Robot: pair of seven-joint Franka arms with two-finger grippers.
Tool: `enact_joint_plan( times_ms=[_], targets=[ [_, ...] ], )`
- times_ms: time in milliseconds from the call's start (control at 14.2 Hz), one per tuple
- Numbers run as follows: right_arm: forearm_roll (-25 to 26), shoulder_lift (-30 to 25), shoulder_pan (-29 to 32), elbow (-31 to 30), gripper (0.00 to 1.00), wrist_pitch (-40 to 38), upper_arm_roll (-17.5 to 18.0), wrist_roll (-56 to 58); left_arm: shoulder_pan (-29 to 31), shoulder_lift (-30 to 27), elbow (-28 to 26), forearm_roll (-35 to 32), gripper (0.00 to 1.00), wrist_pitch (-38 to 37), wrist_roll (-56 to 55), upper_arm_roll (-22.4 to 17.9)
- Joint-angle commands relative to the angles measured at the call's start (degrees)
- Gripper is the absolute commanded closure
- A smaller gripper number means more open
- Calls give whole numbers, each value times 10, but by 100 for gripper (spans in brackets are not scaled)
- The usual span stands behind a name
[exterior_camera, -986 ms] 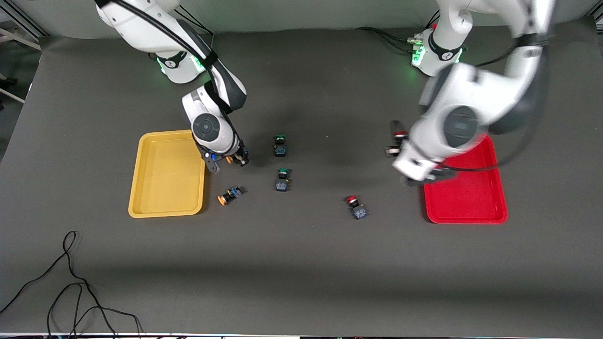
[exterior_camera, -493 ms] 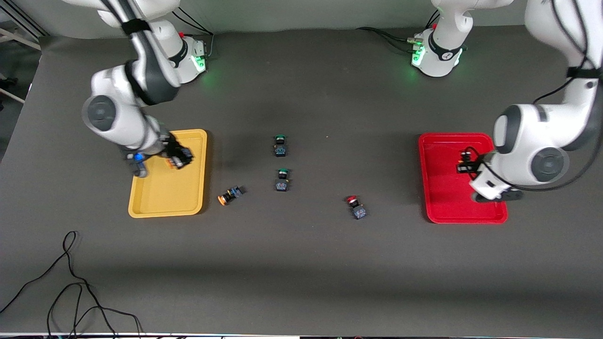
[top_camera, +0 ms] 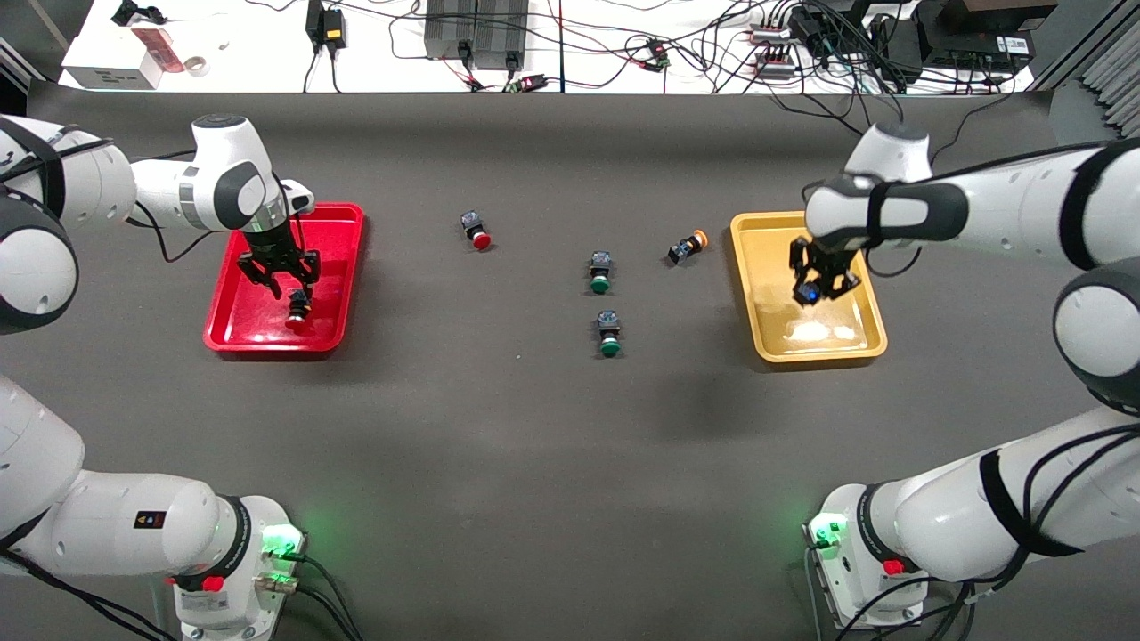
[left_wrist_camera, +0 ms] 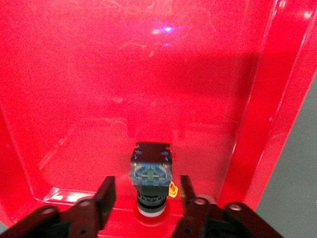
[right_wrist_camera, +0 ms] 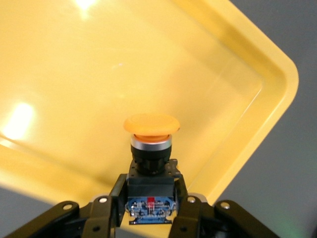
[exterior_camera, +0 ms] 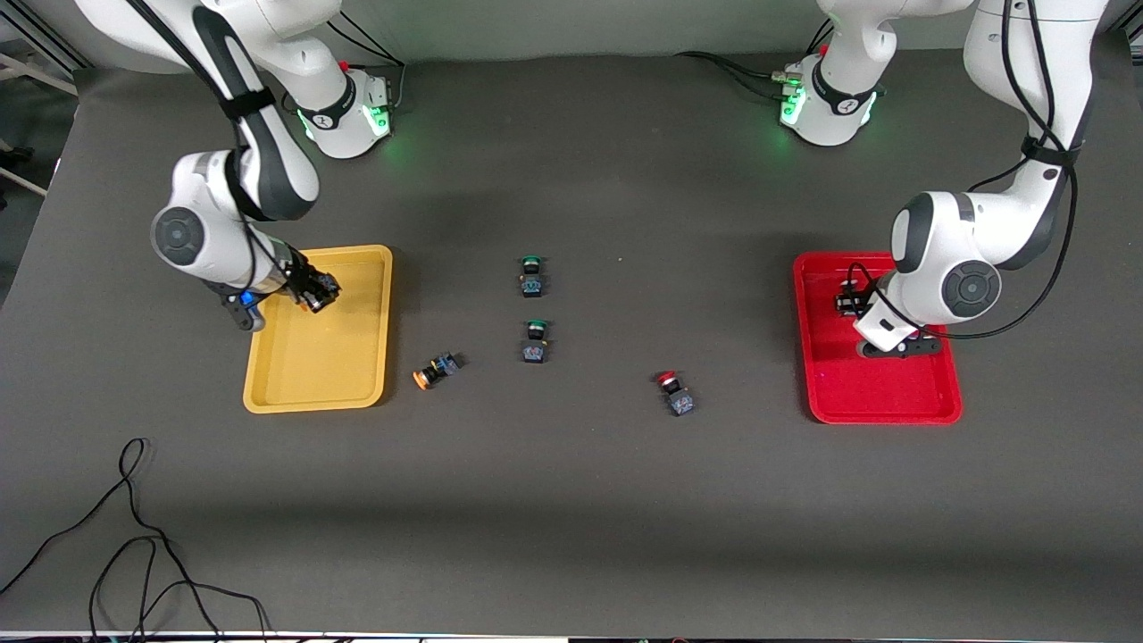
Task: Place red and yellow buttons in trays
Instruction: 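Release the red button in the red tray while the right gripper releases yellow, then grasp a second red button with the left gripper while the right grasps yellow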
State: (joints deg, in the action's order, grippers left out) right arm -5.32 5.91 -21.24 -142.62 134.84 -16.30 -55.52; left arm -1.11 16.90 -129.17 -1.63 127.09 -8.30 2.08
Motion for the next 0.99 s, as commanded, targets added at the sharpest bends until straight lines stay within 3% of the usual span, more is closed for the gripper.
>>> enact_joint_plan(
  times_ms=[0,70,141,211,423,563,775,915],
  targets=[
    [-7,35,-6,-9,78,45,-7,23,1,-44,44,-7,1,-104,-1,6],
    [-7,44,-4,-9,57,53,-7,24,-4,-45,90,-6,1,-155,-6,9],
    [-7,49,1,-9,12,57,-8,24,-11,-45,137,1,1,-197,-6,10],
    [-7,46,2,-8,0,57,-7,24,-20,-44,181,2,1,-226,-7,13],
    [-7,13,1,5,0,24,-8,23,-73,-7,342,2,1,-297,-52,29],
    [-7,-11,1,54,0,-43,-8,24,-120,36,439,3,1,-326,-123,35],
    [-6,-11,-1,197,0,-161,-2,17,-170,107,498,28,1,-298,-215,45],
    [-7,28,-2,303,0,-219,21,13,-193,149,500,29,1,-218,-278,45]
  ],
)
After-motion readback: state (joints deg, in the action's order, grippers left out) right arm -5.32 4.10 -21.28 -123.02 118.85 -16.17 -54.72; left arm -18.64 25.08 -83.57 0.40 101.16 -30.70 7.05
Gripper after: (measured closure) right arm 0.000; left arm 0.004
